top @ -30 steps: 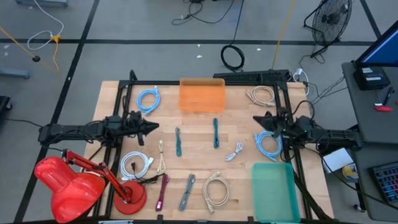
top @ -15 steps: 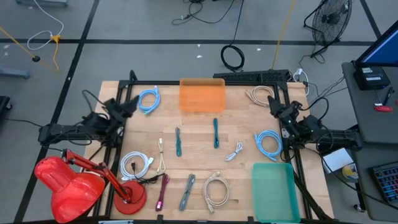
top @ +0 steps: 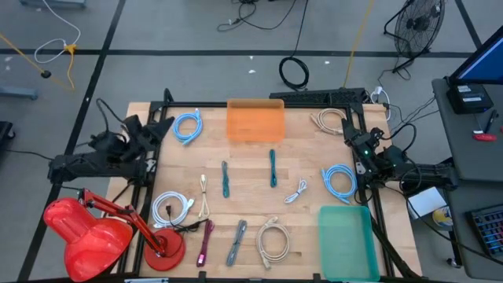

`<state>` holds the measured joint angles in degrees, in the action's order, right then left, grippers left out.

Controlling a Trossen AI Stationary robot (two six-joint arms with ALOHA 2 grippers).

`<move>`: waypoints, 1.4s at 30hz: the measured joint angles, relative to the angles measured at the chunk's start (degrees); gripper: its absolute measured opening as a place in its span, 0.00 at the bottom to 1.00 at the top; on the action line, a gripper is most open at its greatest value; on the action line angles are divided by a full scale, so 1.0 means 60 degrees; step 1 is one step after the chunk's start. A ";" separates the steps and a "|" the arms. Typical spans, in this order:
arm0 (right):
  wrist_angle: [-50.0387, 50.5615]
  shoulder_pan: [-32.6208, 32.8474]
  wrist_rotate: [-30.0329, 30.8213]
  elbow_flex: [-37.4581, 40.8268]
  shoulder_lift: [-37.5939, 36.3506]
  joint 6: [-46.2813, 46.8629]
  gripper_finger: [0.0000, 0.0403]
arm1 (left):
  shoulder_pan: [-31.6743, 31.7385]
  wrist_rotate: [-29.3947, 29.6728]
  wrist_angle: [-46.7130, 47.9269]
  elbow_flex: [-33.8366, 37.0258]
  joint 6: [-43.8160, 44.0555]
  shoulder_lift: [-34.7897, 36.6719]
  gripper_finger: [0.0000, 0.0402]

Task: Pick & Place USB Port
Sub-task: Adjust the black desk lamp wire

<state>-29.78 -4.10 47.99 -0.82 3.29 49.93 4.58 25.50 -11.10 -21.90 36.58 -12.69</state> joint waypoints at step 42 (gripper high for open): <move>-0.1402 0.0011 -0.3996 -0.4178 0.4241 -0.2732 0.39 | 0.3230 -0.2051 0.5957 -0.4655 -0.1761 -0.4073 0.08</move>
<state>-38.19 -4.03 24.02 -25.89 28.73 33.53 23.96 13.20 24.64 -49.82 26.02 -37.12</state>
